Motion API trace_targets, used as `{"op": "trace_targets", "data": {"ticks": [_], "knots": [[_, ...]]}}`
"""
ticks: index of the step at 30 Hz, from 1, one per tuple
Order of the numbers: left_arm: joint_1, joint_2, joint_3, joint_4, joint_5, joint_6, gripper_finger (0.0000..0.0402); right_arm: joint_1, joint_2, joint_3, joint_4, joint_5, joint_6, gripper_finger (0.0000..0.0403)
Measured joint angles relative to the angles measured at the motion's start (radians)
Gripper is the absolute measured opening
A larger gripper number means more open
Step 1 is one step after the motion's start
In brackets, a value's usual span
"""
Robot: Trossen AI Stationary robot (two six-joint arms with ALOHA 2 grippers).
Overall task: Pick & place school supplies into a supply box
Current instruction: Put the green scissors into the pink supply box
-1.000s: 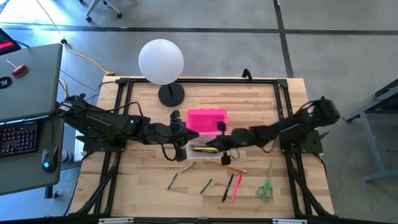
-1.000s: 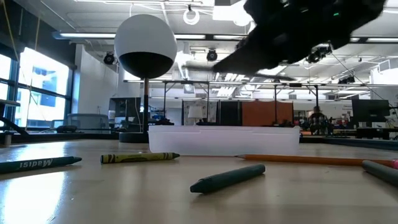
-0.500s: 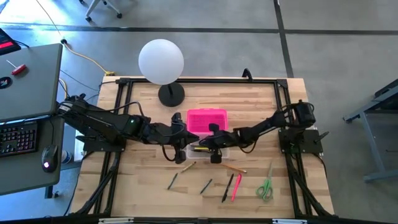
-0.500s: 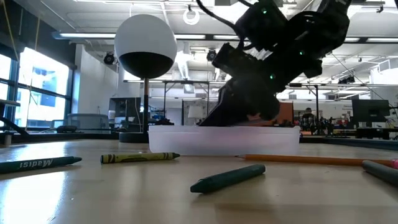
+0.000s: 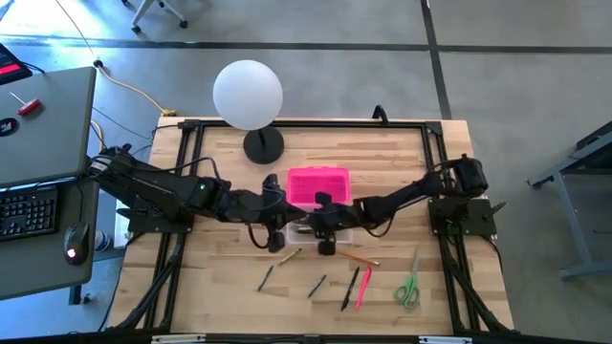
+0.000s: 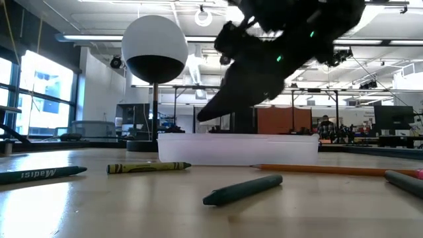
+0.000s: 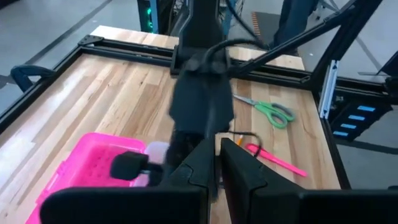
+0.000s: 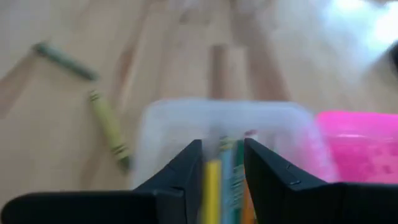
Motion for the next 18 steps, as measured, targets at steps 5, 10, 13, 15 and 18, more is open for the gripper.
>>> {"op": "trace_targets", "data": {"ticks": [5, 10, 13, 15, 18], "knots": [[0.001, 0.001, 0.000, -0.033, 0.000, -0.001, 0.0062, 0.096, -0.112, 0.083, -0.402, 0.044, 0.008, 0.0095], [0.001, 0.002, 0.000, -0.054, -0.001, -0.003, 0.0062, 0.257, -0.249, 0.140, -0.762, 0.039, 0.151, 0.0094], [0.001, 0.002, 0.000, -0.066, -0.001, -0.004, 0.0062, 0.386, -0.304, 0.114, -0.868, 0.026, 0.170, 0.0094], [0.001, 0.002, 0.000, -0.075, -0.006, -0.004, 0.0062, 0.479, -0.315, 0.087, -0.913, -0.006, 0.164, 0.0094], [0.001, 0.002, 0.000, -0.080, -0.009, -0.003, 0.0062, 0.603, -0.316, 0.048, -0.961, -0.080, 0.195, 0.0094]]}}
